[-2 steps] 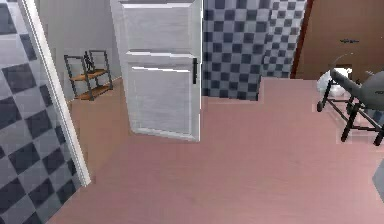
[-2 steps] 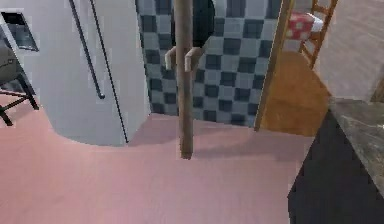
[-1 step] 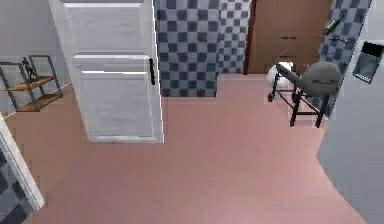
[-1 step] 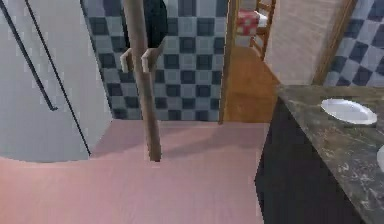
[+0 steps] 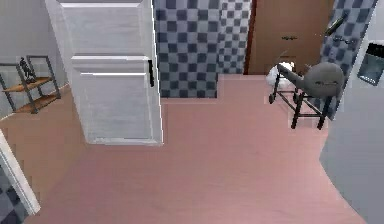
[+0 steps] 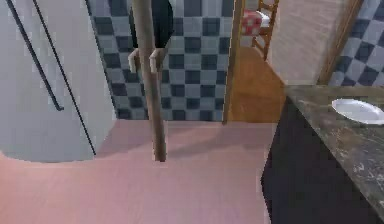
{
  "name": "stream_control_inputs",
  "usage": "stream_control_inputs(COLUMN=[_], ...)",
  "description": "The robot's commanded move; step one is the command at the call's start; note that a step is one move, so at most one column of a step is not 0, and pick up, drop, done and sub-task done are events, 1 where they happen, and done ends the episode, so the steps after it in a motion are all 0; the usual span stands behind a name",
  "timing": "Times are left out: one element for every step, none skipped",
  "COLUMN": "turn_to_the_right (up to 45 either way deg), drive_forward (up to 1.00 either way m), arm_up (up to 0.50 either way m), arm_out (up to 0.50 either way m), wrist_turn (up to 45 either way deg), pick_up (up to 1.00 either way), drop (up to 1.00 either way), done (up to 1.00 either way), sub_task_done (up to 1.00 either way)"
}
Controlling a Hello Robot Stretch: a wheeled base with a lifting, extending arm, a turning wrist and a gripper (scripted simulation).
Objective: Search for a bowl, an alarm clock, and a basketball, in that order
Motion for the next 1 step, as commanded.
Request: stream_control_inputs(turn_to_the_right=[-24.0], drive_forward=[0.00], arm_up=[0.00], arm_out=[0.00], wrist_turn=[0.0], pick_up=[0.00], drop=[0.00], done=[0.00], sub_task_done=[0.00])
